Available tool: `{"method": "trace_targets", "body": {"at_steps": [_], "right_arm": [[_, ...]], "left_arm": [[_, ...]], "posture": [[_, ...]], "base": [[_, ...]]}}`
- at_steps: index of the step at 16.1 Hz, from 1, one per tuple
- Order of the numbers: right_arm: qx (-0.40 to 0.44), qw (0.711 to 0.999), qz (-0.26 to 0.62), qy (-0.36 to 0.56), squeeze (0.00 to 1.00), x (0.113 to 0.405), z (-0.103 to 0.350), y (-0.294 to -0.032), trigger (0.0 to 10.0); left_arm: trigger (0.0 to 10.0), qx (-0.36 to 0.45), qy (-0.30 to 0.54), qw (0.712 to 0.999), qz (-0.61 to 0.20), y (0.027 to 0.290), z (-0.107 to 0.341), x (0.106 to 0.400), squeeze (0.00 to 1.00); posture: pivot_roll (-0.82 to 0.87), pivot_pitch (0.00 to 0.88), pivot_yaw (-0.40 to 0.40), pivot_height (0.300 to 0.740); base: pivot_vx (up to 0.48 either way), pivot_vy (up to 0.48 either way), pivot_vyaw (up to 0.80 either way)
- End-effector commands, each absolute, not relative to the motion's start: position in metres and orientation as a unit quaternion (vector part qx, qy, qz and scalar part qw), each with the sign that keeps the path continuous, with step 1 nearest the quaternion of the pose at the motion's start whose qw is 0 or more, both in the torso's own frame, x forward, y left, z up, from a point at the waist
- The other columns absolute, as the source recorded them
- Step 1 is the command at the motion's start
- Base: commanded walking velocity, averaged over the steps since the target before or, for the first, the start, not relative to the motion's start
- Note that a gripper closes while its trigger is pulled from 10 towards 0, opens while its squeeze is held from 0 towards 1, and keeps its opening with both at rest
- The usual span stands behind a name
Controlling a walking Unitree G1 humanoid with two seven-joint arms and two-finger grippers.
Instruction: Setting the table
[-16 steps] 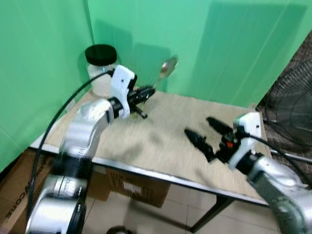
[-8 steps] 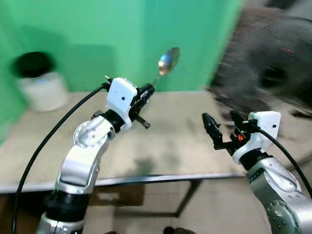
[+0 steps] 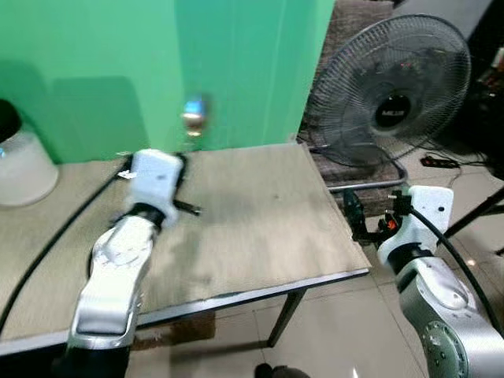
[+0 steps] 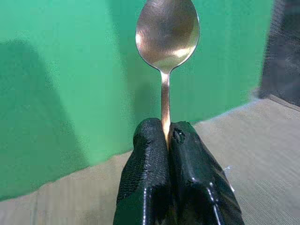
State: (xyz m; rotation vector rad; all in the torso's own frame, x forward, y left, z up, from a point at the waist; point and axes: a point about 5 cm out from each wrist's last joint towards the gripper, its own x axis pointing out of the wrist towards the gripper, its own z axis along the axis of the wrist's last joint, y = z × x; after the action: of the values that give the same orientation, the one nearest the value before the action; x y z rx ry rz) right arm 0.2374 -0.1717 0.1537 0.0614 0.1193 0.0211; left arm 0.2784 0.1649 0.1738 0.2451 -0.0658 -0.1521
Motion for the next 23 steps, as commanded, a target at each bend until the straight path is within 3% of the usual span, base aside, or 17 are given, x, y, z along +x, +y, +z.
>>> {"method": "trace_targets", "body": {"at_steps": [1, 4, 5, 8, 11, 14, 18, 21, 23], "right_arm": [[0.02, 0.998, 0.002, 0.055, 0.0, 0.24, 0.153, -0.175, 10.0], [0.025, 0.998, -0.001, 0.055, 0.0, 0.241, 0.153, -0.171, 10.0], [0.029, 0.998, -0.006, 0.055, 0.0, 0.241, 0.153, -0.172, 10.0], [0.028, 0.998, -0.007, 0.052, 0.0, 0.24, 0.153, -0.173, 10.0], [0.028, 0.998, -0.01, 0.053, 0.0, 0.24, 0.153, -0.173, 10.0], [0.029, 0.998, -0.013, 0.05, 0.0, 0.241, 0.153, -0.172, 10.0], [0.03, 0.998, -0.018, 0.048, 0.0, 0.24, 0.153, -0.173, 10.0], [0.03, 0.998, -0.023, 0.047, 0.0, 0.239, 0.153, -0.175, 10.0], [0.03, 0.998, -0.025, 0.046, 0.0, 0.239, 0.153, -0.175, 10.0]], "left_arm": [[10.0, 0.12, -0.052, 0.989, -0.07, 0.162, 0.183, 0.278, 0.0], [10.0, 0.105, -0.049, 0.99, -0.079, 0.154, 0.187, 0.283, 0.0], [10.0, 0.138, -0.047, 0.987, -0.071, 0.153, 0.187, 0.284, 0.0], [10.0, 0.115, -0.04, 0.99, -0.077, 0.153, 0.186, 0.288, 0.0], [10.0, 0.109, -0.035, 0.99, -0.086, 0.151, 0.186, 0.289, 0.0], [10.0, 0.124, -0.039, 0.987, -0.091, 0.147, 0.187, 0.29, 0.0], [10.0, 0.116, -0.033, 0.988, -0.099, 0.145, 0.187, 0.293, 0.0], [10.0, 0.134, -0.037, 0.985, -0.106, 0.142, 0.188, 0.295, 0.0], [10.0, 0.105, -0.026, 0.988, -0.11, 0.14, 0.186, 0.295, 0.0]], "posture": [[0.07, 0.0, -0.088, 0.74], [0.07, 0.0, -0.08, 0.74], [0.07, 0.0, -0.08, 0.74], [0.06, 0.0, -0.066, 0.74], [0.05, 0.0, -0.063, 0.74], [0.06, 0.0, -0.06, 0.74], [0.05, 0.0, -0.053, 0.74], [0.05, 0.0, -0.044, 0.74], [0.04, 0.0, -0.04, 0.74]], "base": [[0.0, 0.0, -0.77], [0.0, 0.457, -0.77], [0.0, -0.401, -0.78], [0.0, -0.32, -0.78], [0.0, 0.479, -0.78], [0.0, -0.32, -0.78], [0.0, 0.475, -0.78], [0.0, -0.32, -0.78], [0.0, 0.48, -0.78]]}}
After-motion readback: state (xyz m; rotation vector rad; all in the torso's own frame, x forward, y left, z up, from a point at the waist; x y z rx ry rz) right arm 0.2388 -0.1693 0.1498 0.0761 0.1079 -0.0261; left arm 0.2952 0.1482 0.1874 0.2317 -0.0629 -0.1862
